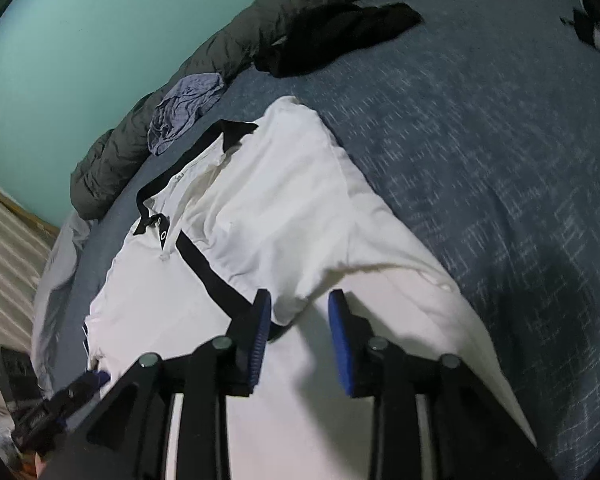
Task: Fold clothes
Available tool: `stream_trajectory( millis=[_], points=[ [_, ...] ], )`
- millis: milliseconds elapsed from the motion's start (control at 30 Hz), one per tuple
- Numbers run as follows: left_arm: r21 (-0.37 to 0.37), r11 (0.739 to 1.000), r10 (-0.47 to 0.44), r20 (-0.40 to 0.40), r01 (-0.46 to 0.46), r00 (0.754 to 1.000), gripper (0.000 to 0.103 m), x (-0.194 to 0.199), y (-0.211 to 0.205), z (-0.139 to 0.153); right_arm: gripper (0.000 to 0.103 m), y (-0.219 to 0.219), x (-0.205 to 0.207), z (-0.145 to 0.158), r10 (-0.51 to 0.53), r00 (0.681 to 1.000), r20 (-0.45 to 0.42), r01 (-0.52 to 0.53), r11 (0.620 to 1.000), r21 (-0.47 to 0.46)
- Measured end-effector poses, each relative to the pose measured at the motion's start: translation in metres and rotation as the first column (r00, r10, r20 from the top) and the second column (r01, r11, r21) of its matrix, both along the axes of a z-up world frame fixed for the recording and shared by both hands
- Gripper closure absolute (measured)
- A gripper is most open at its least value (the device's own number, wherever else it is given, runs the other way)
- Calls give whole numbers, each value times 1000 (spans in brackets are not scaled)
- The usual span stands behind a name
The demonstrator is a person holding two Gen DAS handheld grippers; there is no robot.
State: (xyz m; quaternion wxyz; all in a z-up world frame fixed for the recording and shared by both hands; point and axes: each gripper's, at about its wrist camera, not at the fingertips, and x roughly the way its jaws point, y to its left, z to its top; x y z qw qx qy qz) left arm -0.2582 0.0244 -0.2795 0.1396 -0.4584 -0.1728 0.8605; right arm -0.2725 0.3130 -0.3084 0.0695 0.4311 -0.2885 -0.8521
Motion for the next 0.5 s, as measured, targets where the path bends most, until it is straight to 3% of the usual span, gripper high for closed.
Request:
stream_trajectory(
  millis=[300, 500],
  points=[
    [-30, 994, -106, 39, 107, 994, 34, -104, 71, 0, 73, 15, -4, -4, -11, 1000, 16, 12, 997, -82],
    [-47, 989, -139, 63, 142, 988, 35, -122, 85, -9, 73, 20, -9, -9, -5, 1000, 22, 8, 994, -106]
  ],
)
